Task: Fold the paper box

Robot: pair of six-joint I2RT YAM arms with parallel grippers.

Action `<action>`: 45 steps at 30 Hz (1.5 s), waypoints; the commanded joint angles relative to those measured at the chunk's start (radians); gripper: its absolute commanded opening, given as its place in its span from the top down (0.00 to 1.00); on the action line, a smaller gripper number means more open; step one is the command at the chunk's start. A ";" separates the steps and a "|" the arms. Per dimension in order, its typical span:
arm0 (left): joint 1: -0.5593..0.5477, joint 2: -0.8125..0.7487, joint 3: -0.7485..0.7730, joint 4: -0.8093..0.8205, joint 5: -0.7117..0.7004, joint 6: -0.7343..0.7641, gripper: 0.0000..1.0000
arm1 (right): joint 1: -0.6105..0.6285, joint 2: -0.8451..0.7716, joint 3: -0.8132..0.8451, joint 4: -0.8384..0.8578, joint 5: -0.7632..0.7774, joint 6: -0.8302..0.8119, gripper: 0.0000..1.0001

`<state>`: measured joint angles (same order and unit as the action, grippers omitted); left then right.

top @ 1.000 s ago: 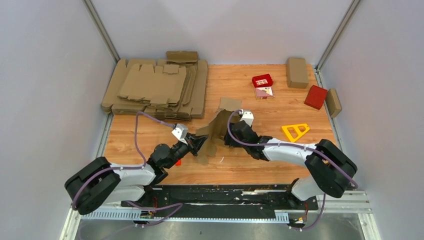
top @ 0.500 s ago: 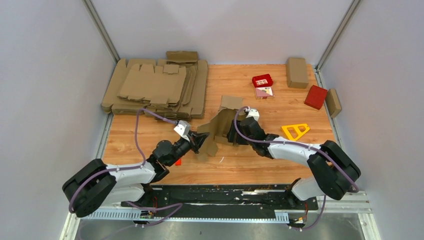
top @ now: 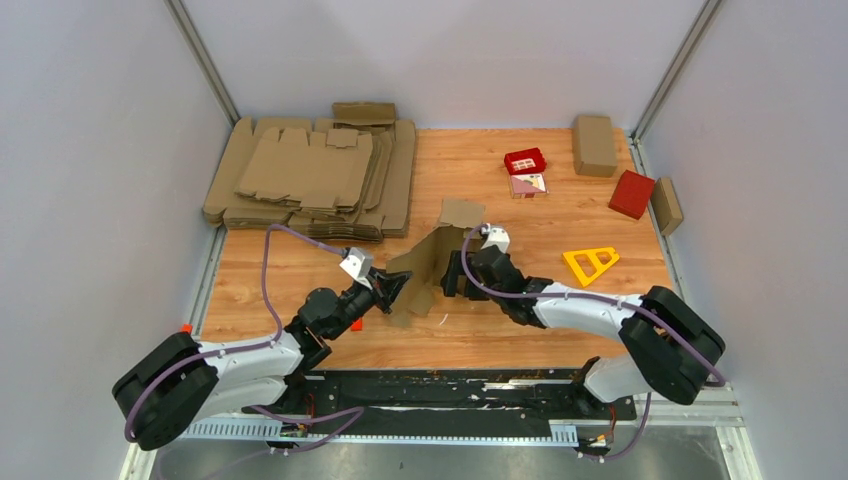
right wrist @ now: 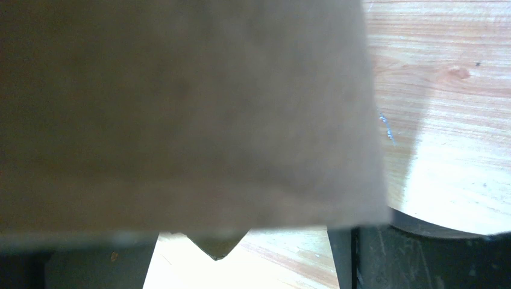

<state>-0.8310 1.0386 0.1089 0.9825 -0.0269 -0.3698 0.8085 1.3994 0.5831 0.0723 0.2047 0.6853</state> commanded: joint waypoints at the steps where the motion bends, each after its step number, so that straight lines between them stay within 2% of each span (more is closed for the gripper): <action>1: -0.008 0.020 -0.034 -0.137 0.021 -0.028 1.00 | 0.077 0.041 0.002 -0.126 0.033 0.010 0.01; 7: -0.008 0.005 -0.018 -0.198 0.020 -0.017 1.00 | 0.153 0.092 0.027 -0.220 0.178 -0.018 0.00; 15: -0.008 -0.023 0.002 -0.293 0.016 -0.017 0.99 | 0.187 0.085 0.031 -0.246 0.275 -0.006 0.11; 19: -0.008 -0.022 0.012 -0.300 0.021 0.001 0.99 | 0.181 0.029 0.032 -0.204 0.275 -0.094 0.13; 23: -0.008 -0.027 0.029 -0.313 0.013 0.024 0.99 | 0.126 -0.075 -0.009 -0.146 0.174 -0.190 0.12; 25: -0.008 -0.025 0.038 -0.321 0.005 0.040 0.99 | 0.098 -0.147 -0.053 -0.109 0.109 -0.211 0.08; 27: -0.008 -0.023 0.048 -0.333 -0.002 0.056 0.99 | 0.073 -0.214 -0.086 -0.106 0.063 -0.218 0.01; 33: -0.008 -0.011 0.064 -0.350 -0.001 0.097 0.99 | -0.043 -0.334 -0.096 -0.158 -0.043 -0.272 0.00; 38: -0.008 0.002 0.059 -0.327 0.002 0.106 0.99 | -0.193 -0.319 -0.055 -0.158 -0.115 -0.308 0.00; 41: -0.008 0.016 0.063 -0.321 0.004 0.106 0.98 | -0.289 -0.263 -0.012 -0.123 -0.237 -0.325 0.00; 45: -0.008 0.015 0.065 -0.327 0.006 0.108 0.99 | -0.326 -0.138 0.060 -0.086 -0.331 -0.402 0.00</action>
<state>-0.8310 1.0351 0.1707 0.7605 -0.0353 -0.2852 0.5049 1.1740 0.5507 -0.0902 0.0147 0.3733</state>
